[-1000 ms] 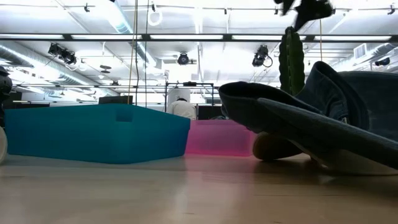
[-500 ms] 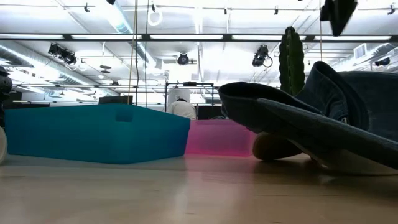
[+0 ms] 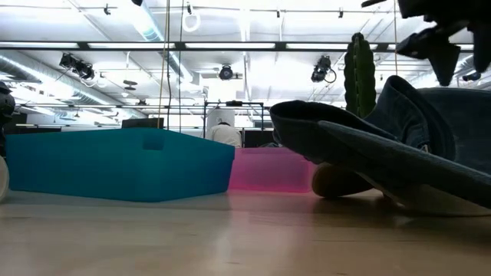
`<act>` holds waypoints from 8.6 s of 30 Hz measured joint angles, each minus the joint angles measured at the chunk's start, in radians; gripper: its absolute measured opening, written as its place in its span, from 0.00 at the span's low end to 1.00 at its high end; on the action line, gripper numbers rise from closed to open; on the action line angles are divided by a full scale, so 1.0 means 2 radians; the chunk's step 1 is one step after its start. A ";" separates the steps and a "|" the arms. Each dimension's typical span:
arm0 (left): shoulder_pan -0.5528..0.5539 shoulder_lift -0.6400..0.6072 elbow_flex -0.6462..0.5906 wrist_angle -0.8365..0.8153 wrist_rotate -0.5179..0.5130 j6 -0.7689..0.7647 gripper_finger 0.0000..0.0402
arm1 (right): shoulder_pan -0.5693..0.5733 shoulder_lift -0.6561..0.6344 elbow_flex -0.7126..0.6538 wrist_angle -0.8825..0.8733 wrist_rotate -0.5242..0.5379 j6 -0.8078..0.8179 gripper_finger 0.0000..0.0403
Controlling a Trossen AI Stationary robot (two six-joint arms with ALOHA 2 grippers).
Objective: Pick & Place hat
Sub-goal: Put the right brown cap into the blue bin
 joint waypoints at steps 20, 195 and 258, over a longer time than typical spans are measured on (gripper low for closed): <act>0.000 0.017 -0.001 -0.005 0.009 0.017 0.30 | 0.044 0.015 -0.134 0.214 0.016 -0.047 0.54; -0.047 0.212 0.000 0.167 0.016 0.175 0.27 | -0.109 0.186 0.302 0.331 0.199 0.027 0.00; -0.263 0.180 0.005 -0.356 -0.179 -0.661 0.02 | -0.111 0.138 0.302 0.228 0.304 0.025 0.51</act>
